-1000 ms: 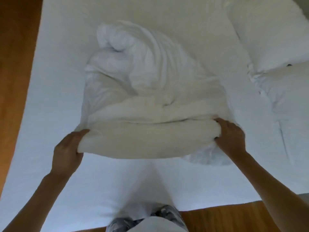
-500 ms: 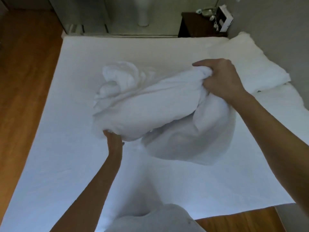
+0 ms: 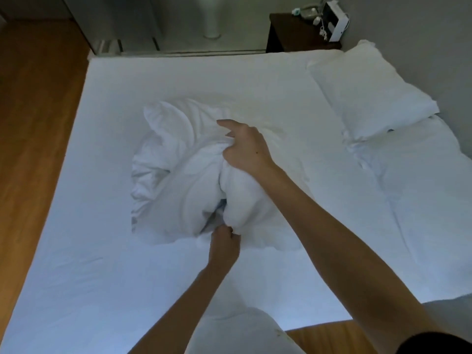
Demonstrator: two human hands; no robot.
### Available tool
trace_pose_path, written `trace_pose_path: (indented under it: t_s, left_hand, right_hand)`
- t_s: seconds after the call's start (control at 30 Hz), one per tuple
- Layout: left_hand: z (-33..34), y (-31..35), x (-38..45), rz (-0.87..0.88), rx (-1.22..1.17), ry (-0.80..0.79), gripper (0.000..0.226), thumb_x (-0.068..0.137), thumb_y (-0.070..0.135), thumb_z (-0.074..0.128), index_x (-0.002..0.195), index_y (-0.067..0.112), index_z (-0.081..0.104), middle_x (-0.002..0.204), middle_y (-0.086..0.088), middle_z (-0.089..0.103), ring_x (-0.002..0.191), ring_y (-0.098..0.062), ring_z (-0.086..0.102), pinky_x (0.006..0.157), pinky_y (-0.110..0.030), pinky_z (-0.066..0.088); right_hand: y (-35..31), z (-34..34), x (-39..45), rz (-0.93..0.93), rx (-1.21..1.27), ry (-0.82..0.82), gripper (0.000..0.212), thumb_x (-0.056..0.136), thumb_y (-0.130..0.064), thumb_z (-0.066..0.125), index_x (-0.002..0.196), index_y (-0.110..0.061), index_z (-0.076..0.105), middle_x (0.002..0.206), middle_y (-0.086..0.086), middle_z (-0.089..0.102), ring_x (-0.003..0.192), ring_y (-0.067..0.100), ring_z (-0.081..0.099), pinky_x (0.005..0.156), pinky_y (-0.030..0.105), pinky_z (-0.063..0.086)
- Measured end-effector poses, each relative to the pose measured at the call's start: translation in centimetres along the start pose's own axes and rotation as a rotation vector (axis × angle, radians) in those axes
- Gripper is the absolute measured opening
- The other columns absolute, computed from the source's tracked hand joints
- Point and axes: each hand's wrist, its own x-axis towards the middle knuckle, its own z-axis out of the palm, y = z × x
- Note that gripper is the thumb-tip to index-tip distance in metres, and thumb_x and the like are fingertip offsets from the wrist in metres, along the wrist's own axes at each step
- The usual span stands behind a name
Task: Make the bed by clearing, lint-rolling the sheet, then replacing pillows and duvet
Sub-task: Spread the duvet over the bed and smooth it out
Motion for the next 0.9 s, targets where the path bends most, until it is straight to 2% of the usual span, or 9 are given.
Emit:
trace_pose_path:
  t_s: [0.1, 0.2, 0.3, 0.37, 0.47, 0.6, 0.7, 0.8, 0.9]
  left_hand:
    - [0.8, 2.9, -3.5, 0.082, -0.104, -0.034, 0.023, 0.095, 0.013, 0.051, 0.075, 0.004, 0.058, 0.064, 0.001, 0.054, 0.060, -0.002, 0.047, 0.056, -0.017, 0.037]
    - [1.2, 6.0, -4.1, -0.022, -0.302, 0.043, 0.022, 0.098, 0.009, 0.054, 0.097, -0.009, 0.068, 0.069, 0.012, 0.062, 0.064, 0.008, 0.056, 0.059, -0.007, 0.042]
    - [0.5, 9.8, -3.7, -0.109, -0.424, 0.128, 0.041, 0.096, 0.037, 0.057, 0.119, 0.005, 0.065, 0.104, -0.002, 0.071, 0.100, -0.016, 0.065, 0.086, -0.022, 0.051]
    - [0.1, 12.5, -3.4, -0.119, -0.496, 0.175, 0.051, 0.090, 0.051, 0.057, 0.104, 0.003, 0.068, 0.097, -0.005, 0.070, 0.091, -0.020, 0.066, 0.085, -0.034, 0.053]
    - [-0.7, 16.7, -3.9, -0.090, -0.588, 0.173, 0.040, 0.097, 0.037, 0.055, 0.079, 0.002, 0.061, 0.070, -0.010, 0.059, 0.065, -0.018, 0.059, 0.062, -0.030, 0.048]
    - [-1.7, 18.4, -6.8, -0.021, -0.652, 0.106, 0.035, 0.098, 0.033, 0.056, 0.074, 0.007, 0.061, 0.077, -0.008, 0.065, 0.075, -0.016, 0.064, 0.074, -0.031, 0.052]
    - [-4.6, 18.4, -8.3, -0.040, -0.705, 0.141, 0.037, 0.097, 0.034, 0.057, 0.072, 0.007, 0.057, 0.078, -0.004, 0.065, 0.076, -0.014, 0.065, 0.077, -0.031, 0.053]
    - [-8.1, 17.2, -7.7, -0.014, -0.758, 0.187, 0.035, 0.096, 0.035, 0.058, 0.068, 0.014, 0.054, 0.079, -0.005, 0.062, 0.077, -0.016, 0.063, 0.079, -0.034, 0.053]
    - [-12.1, 16.8, -6.0, 0.065, -0.789, 0.207, 0.031, 0.098, 0.033, 0.056, 0.072, 0.016, 0.054, 0.080, -0.007, 0.059, 0.077, -0.018, 0.060, 0.076, -0.034, 0.052]
  right_hand:
    - [3.7, -0.4, -2.8, -0.008, 0.075, -0.035, 0.059, 0.087, -0.014, 0.059, 0.143, -0.024, 0.044, 0.137, 0.005, 0.055, 0.123, 0.021, 0.052, 0.102, 0.030, 0.043]
    - [7.7, -0.2, -8.1, -0.051, 0.059, 0.238, 0.049, 0.091, -0.027, 0.059, 0.138, -0.015, 0.051, 0.137, 0.006, 0.055, 0.126, 0.022, 0.049, 0.107, 0.033, 0.037]
    - [12.4, 1.3, -16.2, -0.017, 0.047, 0.501, 0.067, 0.088, -0.049, 0.058, 0.142, -0.013, 0.041, 0.144, 0.007, 0.047, 0.134, 0.021, 0.041, 0.111, 0.037, 0.034]
    - [14.4, 3.6, -21.7, 0.097, 0.104, 0.520, 0.090, 0.081, -0.068, 0.057, 0.149, -0.017, 0.027, 0.153, -0.001, 0.032, 0.141, 0.013, 0.029, 0.112, 0.031, 0.029]
    - [13.4, 7.6, -26.3, 0.253, 0.281, 0.381, 0.112, 0.062, -0.086, 0.056, 0.148, -0.036, 0.004, 0.151, -0.022, 0.012, 0.138, -0.006, 0.014, 0.109, 0.017, 0.019]
    - [10.7, 11.5, -23.7, 0.322, 0.300, 0.357, 0.121, 0.057, -0.083, 0.061, 0.150, -0.036, -0.001, 0.152, -0.019, 0.019, 0.138, -0.003, 0.020, 0.108, 0.018, 0.027]
    - [10.4, 13.9, -19.6, 0.348, 0.422, 0.453, 0.094, 0.067, -0.066, 0.070, 0.143, -0.023, 0.034, 0.134, -0.011, 0.052, 0.120, 0.004, 0.051, 0.097, 0.024, 0.047]
    - [8.2, 15.8, -15.7, 0.358, 0.490, 0.493, 0.037, 0.079, -0.039, 0.060, 0.107, -0.013, 0.061, 0.099, 0.000, 0.069, 0.091, 0.017, 0.065, 0.074, 0.031, 0.049]
    - [5.3, 14.4, -13.4, 0.339, 0.543, 0.635, 0.026, 0.084, -0.025, 0.068, 0.106, -0.011, 0.067, 0.107, 0.005, 0.070, 0.101, 0.022, 0.065, 0.081, 0.027, 0.047]
